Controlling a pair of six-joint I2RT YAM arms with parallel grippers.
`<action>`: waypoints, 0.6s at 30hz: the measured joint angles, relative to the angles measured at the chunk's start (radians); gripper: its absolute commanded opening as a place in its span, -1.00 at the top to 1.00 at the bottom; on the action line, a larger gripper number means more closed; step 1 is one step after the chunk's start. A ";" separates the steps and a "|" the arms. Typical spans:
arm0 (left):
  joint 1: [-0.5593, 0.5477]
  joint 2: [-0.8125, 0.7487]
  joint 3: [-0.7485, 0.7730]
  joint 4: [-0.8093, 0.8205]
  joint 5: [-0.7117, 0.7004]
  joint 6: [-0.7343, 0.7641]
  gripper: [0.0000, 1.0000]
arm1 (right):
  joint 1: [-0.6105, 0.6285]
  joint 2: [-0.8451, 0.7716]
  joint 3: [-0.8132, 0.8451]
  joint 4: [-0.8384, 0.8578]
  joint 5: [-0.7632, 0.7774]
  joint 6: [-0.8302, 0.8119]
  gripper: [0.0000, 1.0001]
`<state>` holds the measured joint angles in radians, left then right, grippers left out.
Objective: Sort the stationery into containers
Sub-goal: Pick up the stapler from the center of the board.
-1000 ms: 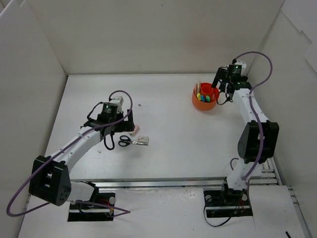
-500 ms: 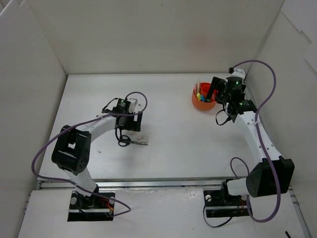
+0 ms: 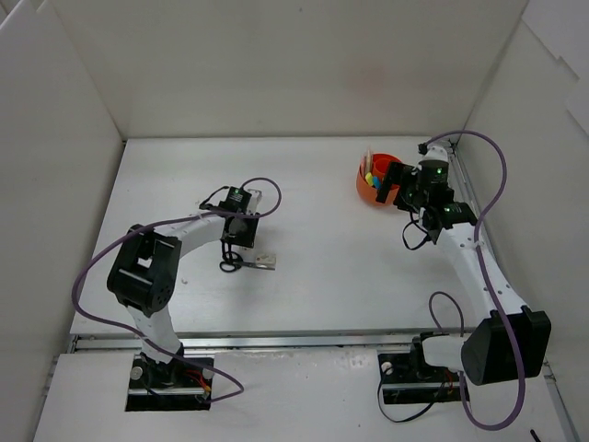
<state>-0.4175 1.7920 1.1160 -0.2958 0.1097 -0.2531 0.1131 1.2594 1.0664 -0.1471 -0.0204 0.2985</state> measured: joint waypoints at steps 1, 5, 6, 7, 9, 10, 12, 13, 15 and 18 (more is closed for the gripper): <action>-0.002 0.004 0.005 0.000 -0.006 0.002 0.51 | 0.000 -0.003 -0.007 0.004 -0.015 0.004 -0.96; -0.014 0.012 0.019 -0.003 -0.010 0.014 0.56 | 0.003 -0.005 -0.039 0.023 -0.093 0.014 -0.96; -0.017 0.012 0.019 -0.005 -0.009 0.016 0.57 | 0.003 -0.005 -0.048 0.030 -0.113 0.015 -0.96; -0.023 0.011 0.019 -0.005 -0.008 0.018 0.58 | 0.005 -0.005 -0.060 0.041 -0.143 0.016 -0.96; -0.033 0.007 0.019 -0.006 0.001 0.024 0.59 | 0.008 -0.005 -0.084 0.068 -0.206 0.027 -0.96; -0.040 0.001 0.018 -0.006 0.010 0.031 0.59 | 0.010 -0.005 -0.101 0.099 -0.244 0.039 -0.96; -0.053 -0.033 0.004 0.011 0.042 0.049 0.58 | 0.017 -0.005 -0.142 0.173 -0.321 0.074 -0.96; -0.060 -0.056 -0.008 0.021 0.060 0.059 0.57 | 0.021 -0.004 -0.162 0.211 -0.354 0.096 -0.96; -0.074 -0.136 -0.056 0.062 0.118 0.084 0.55 | 0.039 0.010 -0.203 0.292 -0.422 0.148 -0.96; -0.094 -0.251 -0.113 0.111 0.211 0.120 0.53 | 0.087 0.064 -0.230 0.404 -0.484 0.227 -0.96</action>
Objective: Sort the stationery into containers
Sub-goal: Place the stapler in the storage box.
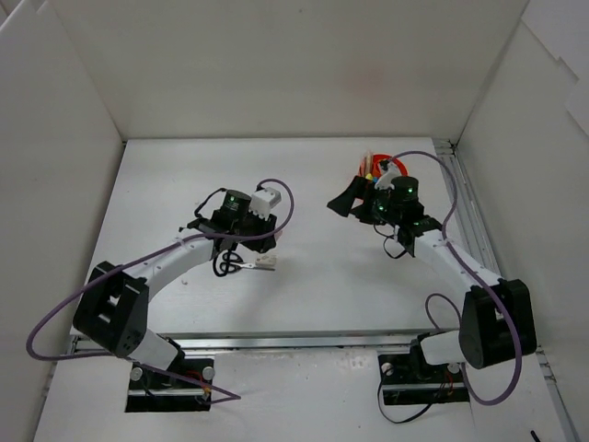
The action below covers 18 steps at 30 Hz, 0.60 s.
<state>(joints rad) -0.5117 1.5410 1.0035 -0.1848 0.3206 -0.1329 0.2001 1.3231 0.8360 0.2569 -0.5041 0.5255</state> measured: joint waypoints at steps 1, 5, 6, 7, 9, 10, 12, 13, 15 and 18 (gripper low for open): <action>-0.010 -0.030 -0.008 0.013 0.031 0.012 0.54 | 0.026 0.027 -0.005 0.044 -0.013 0.030 -0.96; -0.045 -0.083 -0.013 0.066 0.103 0.048 0.54 | 0.133 0.126 -0.010 0.166 -0.022 0.140 -0.96; -0.055 -0.086 -0.013 0.076 0.112 0.053 0.54 | 0.164 0.148 -0.010 0.192 -0.016 0.166 -0.96; -0.062 -0.087 -0.015 0.083 0.121 0.057 0.54 | 0.193 0.167 -0.010 0.215 -0.006 0.190 -0.96; -0.074 -0.086 -0.019 0.090 0.127 0.063 0.54 | 0.253 0.199 -0.010 0.252 0.018 0.233 -0.96; -0.078 -0.086 -0.020 0.090 0.128 0.066 0.54 | 0.275 0.211 -0.010 0.267 0.030 0.248 -0.96; -0.079 -0.086 -0.020 0.093 0.126 0.069 0.54 | 0.322 0.231 -0.010 0.290 0.051 0.276 -0.96; -0.080 -0.086 -0.020 0.096 0.124 0.069 0.54 | 0.336 0.237 -0.009 0.297 0.058 0.287 -0.95; -0.080 -0.087 -0.021 0.107 0.117 0.069 0.54 | 0.357 0.246 -0.008 0.312 0.074 0.310 -0.90; -0.082 -0.087 -0.021 0.126 0.099 0.068 0.54 | 0.366 0.254 -0.008 0.328 0.090 0.338 -0.71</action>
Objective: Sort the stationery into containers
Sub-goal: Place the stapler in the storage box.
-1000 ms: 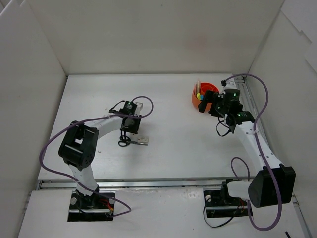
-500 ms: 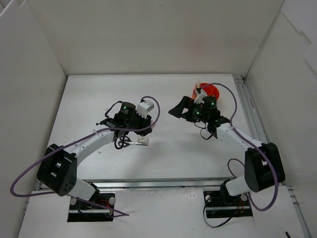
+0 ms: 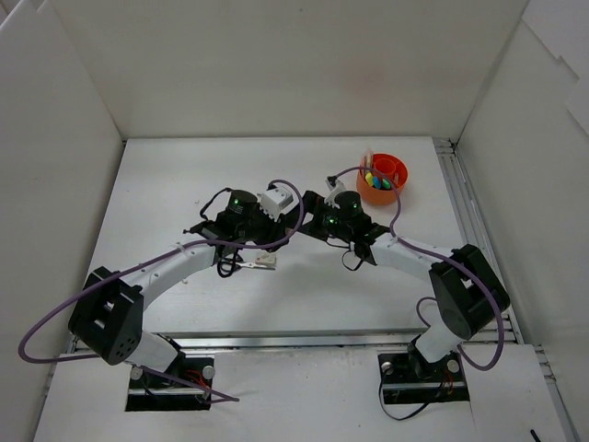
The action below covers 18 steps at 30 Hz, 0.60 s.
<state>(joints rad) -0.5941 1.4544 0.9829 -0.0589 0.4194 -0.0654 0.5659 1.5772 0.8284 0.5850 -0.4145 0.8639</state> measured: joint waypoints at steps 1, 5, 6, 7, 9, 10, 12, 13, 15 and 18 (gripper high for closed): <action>-0.001 0.000 0.000 0.005 -0.006 -0.001 0.54 | 0.002 0.003 0.000 0.002 0.004 0.006 -0.55; -0.001 0.000 0.000 0.015 -0.025 -0.003 0.54 | 0.010 0.008 0.000 0.003 0.020 0.027 -0.09; -0.001 0.000 0.000 0.017 -0.027 -0.003 0.54 | 0.012 0.008 0.000 0.003 0.024 0.029 0.01; -0.001 0.000 0.000 0.019 -0.029 -0.005 0.54 | 0.017 0.008 0.000 0.003 0.026 0.031 0.16; -0.001 0.000 0.000 0.018 -0.032 -0.007 0.54 | 0.026 0.008 0.002 0.010 0.029 0.034 0.31; -0.001 0.000 0.000 0.018 -0.032 -0.007 0.54 | 0.029 0.008 0.006 0.014 0.030 0.034 0.42; 0.000 -0.001 -0.001 0.019 -0.032 -0.008 0.53 | 0.033 0.009 0.011 0.018 0.033 0.027 0.54; 0.000 -0.002 -0.001 0.019 -0.033 -0.010 0.52 | 0.035 0.009 0.012 0.019 0.032 0.027 0.66; 0.000 -0.003 -0.001 0.019 -0.036 -0.010 0.41 | 0.037 0.009 0.013 0.019 0.033 0.021 0.88; -0.001 -0.003 -0.001 0.022 -0.039 -0.014 0.08 | 0.039 0.009 0.014 0.019 0.035 0.013 1.00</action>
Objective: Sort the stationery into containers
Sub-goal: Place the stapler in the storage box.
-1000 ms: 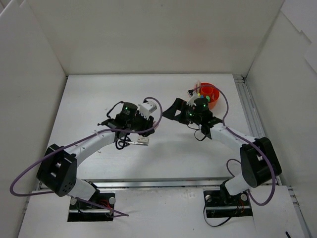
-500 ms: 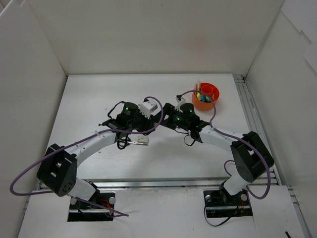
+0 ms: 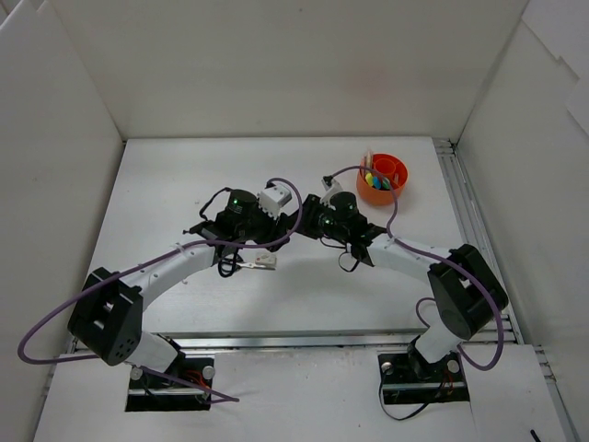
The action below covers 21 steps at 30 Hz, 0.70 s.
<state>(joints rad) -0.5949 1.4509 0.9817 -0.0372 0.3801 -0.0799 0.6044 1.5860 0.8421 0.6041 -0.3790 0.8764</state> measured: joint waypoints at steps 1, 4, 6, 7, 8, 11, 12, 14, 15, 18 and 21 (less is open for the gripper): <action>0.000 0.000 0.000 0.003 0.000 0.000 -0.09 | 0.002 0.000 0.000 -0.001 0.003 -0.007 1.00; 0.000 -0.004 0.000 0.011 0.000 -0.004 -0.46 | 0.006 0.000 0.000 -0.002 0.019 -0.032 1.00; 0.000 -0.011 0.000 0.013 0.000 -0.006 -0.71 | 0.009 -0.004 0.000 -0.003 0.036 -0.054 1.00; 0.000 -0.017 0.000 0.013 0.000 -0.006 -0.84 | 0.008 -0.008 0.000 -0.004 0.043 -0.065 1.00; 0.000 -0.024 0.000 0.013 0.000 -0.006 -0.99 | 0.005 -0.014 0.000 -0.005 0.051 -0.075 1.00; 0.000 -0.061 -0.006 0.013 -0.001 -0.009 -0.99 | -0.020 -0.042 0.000 -0.008 0.064 -0.103 1.00; 0.000 -0.078 -0.011 0.013 -0.005 -0.009 -0.99 | -0.038 -0.054 0.002 -0.015 0.069 -0.117 1.00; 0.000 -0.115 -0.024 0.010 -0.014 -0.009 -0.99 | -0.081 -0.079 0.013 -0.046 0.088 -0.150 1.00; 0.000 -0.139 -0.035 0.010 -0.020 -0.010 -0.99 | -0.108 -0.094 0.025 -0.068 0.104 -0.172 1.00; 0.000 -0.220 -0.089 0.010 -0.047 -0.015 -0.99 | -0.188 -0.142 0.077 -0.142 0.157 -0.246 1.00; 0.010 -0.293 -0.144 -0.005 -0.072 -0.036 -0.99 | -0.270 -0.181 0.153 -0.212 0.227 -0.335 1.00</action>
<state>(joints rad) -0.5850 1.1576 0.8379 -0.0425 0.3080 -0.1162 0.3340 1.4048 0.9955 0.3920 -0.1520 0.5415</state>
